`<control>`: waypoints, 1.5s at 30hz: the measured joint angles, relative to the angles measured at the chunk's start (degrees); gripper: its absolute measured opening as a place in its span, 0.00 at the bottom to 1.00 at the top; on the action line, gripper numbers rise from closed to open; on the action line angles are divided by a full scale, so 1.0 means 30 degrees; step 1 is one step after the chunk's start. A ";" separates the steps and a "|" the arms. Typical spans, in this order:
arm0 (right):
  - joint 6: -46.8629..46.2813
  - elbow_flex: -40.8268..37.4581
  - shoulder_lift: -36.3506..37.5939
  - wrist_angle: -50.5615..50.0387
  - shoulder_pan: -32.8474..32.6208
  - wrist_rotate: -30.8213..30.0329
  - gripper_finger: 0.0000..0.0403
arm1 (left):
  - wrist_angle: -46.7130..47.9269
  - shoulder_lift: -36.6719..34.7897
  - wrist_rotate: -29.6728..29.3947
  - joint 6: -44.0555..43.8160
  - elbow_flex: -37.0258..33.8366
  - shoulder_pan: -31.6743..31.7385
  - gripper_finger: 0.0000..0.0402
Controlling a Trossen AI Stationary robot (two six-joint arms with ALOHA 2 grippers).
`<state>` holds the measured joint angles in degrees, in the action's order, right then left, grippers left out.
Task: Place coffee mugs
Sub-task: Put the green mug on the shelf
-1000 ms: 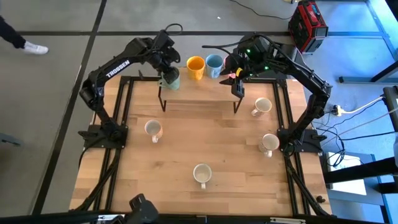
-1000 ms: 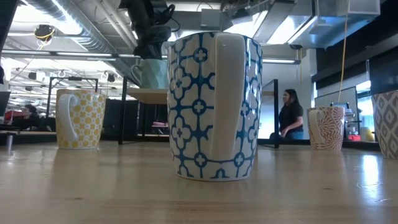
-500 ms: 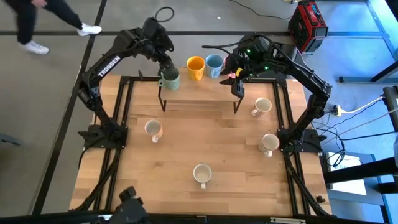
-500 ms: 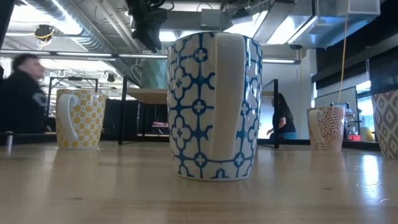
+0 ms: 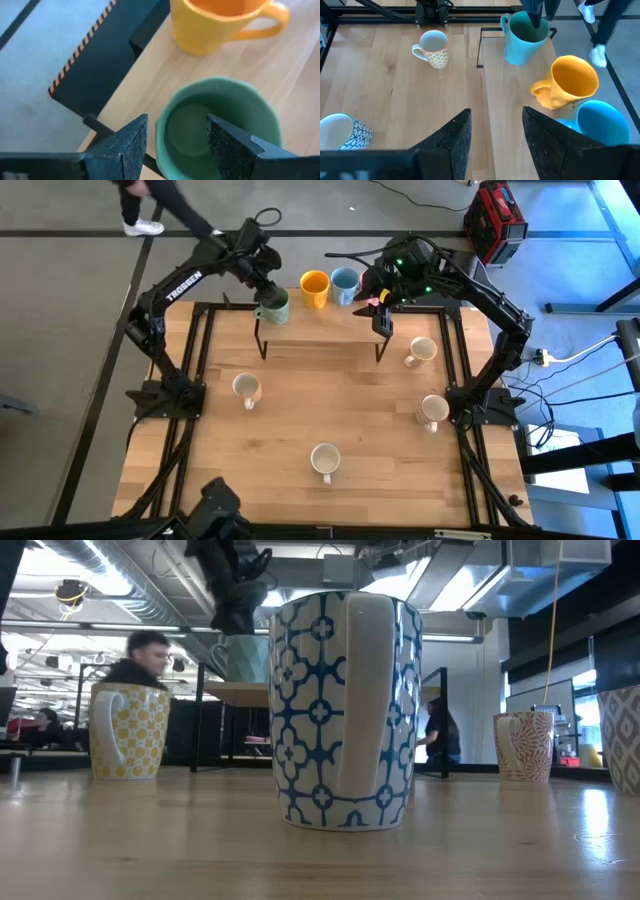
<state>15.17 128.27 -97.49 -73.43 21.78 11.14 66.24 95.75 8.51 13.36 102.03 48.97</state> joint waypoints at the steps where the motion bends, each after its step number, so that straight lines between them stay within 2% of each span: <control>1: 0.0003 0.0000 0.0000 0.0000 0.0000 0.0000 0.42 | -0.0010 -0.0002 -0.0022 0.0138 -0.0184 0.0006 0.48; 8: 0.0010 0.0000 0.0000 0.0000 0.0000 0.0003 0.42 | -0.0693 -0.0002 -0.0013 0.0253 -0.1449 0.0000 0.48; 12: 0.0025 0.0000 0.0000 0.0007 0.0000 0.0000 0.42 | -0.1169 -0.0002 -0.0013 0.0242 -0.1981 -0.0088 0.45; 18: 0.0025 0.0000 0.0000 0.0002 0.0000 0.0007 0.42 | -0.1287 -0.0002 -0.0042 -0.0008 -0.2253 -0.0131 0.32; 28: 0.0025 0.0000 0.0000 0.0311 0.0000 0.0007 0.42 | -0.2402 -0.0024 -0.0486 -0.0918 -0.2278 -0.0337 0.05; 35: 0.0185 0.0000 0.0000 0.0306 0.0000 0.0007 0.42 | -0.2411 -0.0046 -0.0769 -0.1368 -0.2278 -0.0684 0.06; 45: 0.0244 0.0000 0.0000 0.0284 -0.0007 -0.0691 0.42 | -0.2514 0.0034 -0.2547 -0.6370 -0.1533 -0.0758 0.05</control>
<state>15.90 128.27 -97.49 -72.58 21.76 9.06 58.70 95.85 0.87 -5.75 97.43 46.70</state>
